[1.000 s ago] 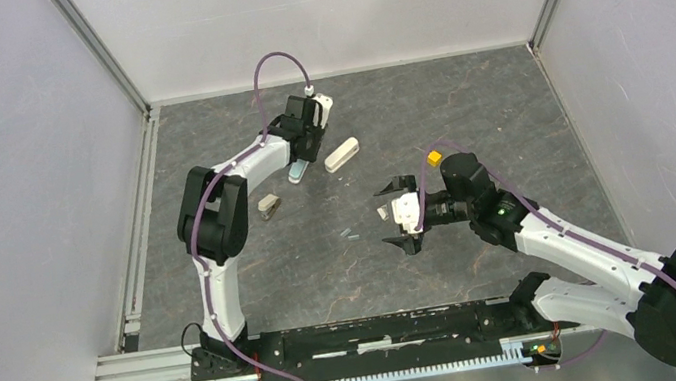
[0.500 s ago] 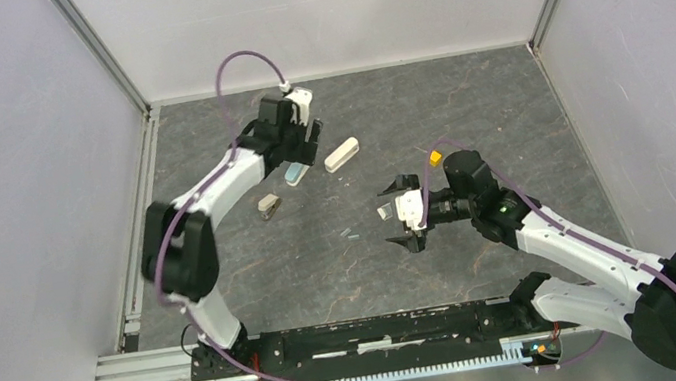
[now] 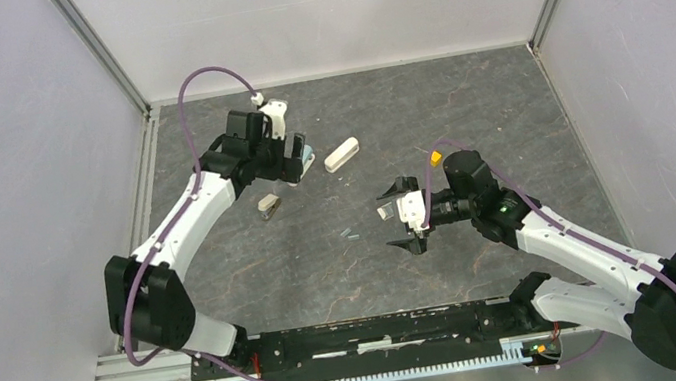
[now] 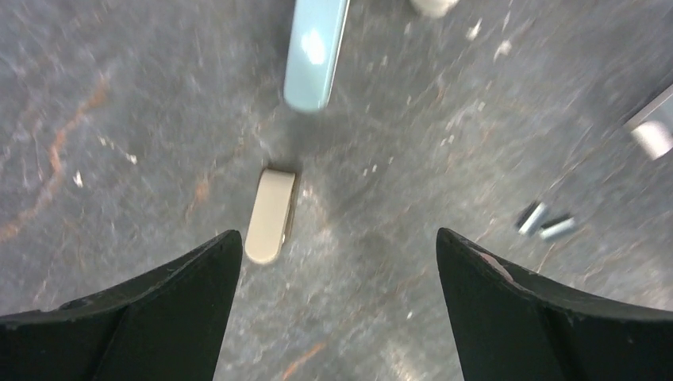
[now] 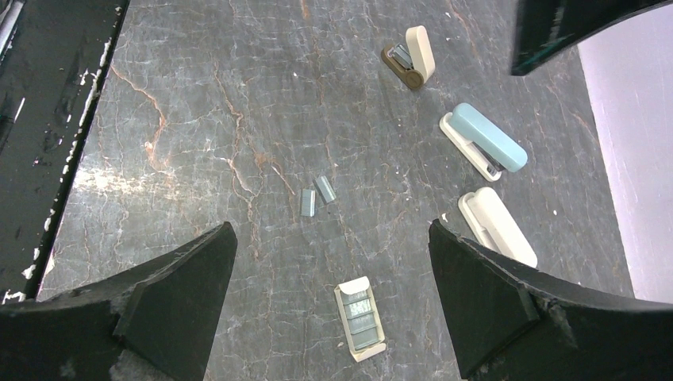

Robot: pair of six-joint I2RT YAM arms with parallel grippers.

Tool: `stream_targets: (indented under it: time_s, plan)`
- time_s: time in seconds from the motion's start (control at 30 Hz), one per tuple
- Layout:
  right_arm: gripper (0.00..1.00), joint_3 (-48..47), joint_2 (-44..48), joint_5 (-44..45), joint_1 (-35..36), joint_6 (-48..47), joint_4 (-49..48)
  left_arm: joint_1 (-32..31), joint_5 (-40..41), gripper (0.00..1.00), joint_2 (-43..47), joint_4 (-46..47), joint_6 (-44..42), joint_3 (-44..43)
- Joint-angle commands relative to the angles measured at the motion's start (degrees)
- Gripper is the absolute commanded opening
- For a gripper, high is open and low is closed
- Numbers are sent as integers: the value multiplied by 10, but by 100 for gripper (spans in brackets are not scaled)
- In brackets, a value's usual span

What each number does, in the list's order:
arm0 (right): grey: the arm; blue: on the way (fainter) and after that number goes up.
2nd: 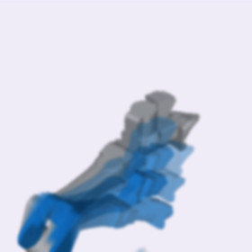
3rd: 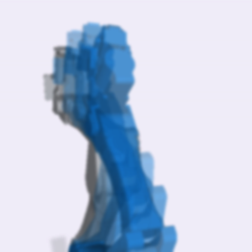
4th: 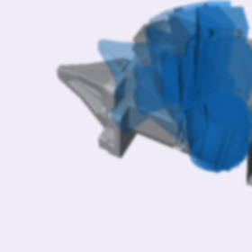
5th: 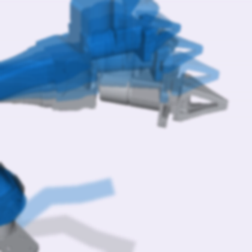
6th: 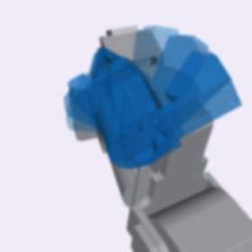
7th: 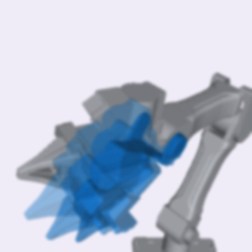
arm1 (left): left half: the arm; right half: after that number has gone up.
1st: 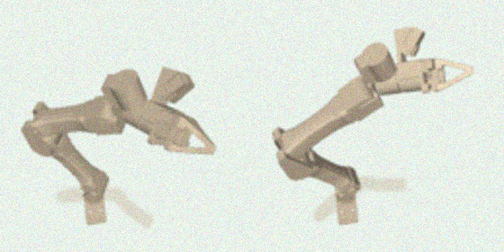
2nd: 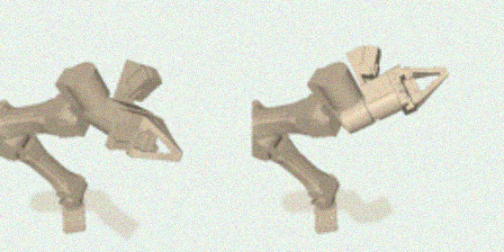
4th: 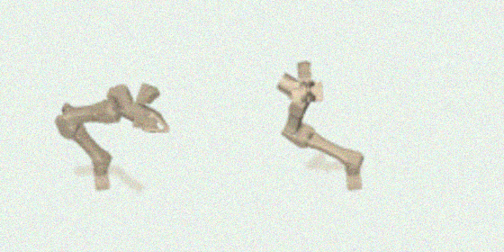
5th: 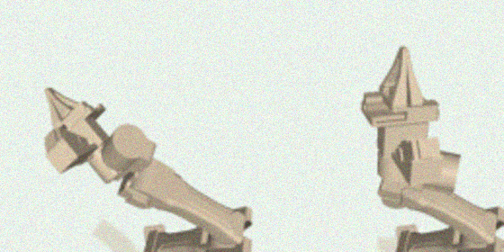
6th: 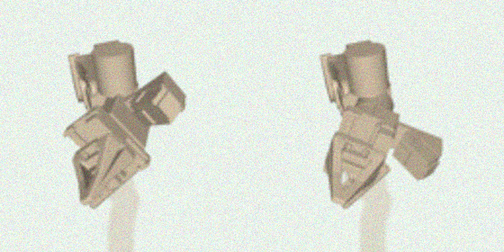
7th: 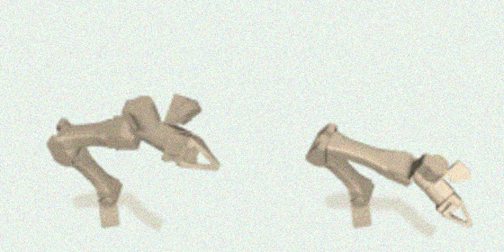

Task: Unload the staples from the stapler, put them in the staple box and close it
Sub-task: Place the stapler at the center of the board.

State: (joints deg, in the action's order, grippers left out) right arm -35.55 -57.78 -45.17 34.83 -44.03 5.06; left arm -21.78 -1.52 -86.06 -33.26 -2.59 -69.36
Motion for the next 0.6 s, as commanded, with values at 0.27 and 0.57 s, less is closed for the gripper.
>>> stream_targets:
  time_s: [0.27, 0.57]
  plan:
    - [98, -13, -9, -21, -5, -6, -1, 1, 82, 88, -110, -157, -101, -62]
    - [98, -13, -15, -25, -6, -10, 3, 1, 93, 82, -167, -163, -112, -92]
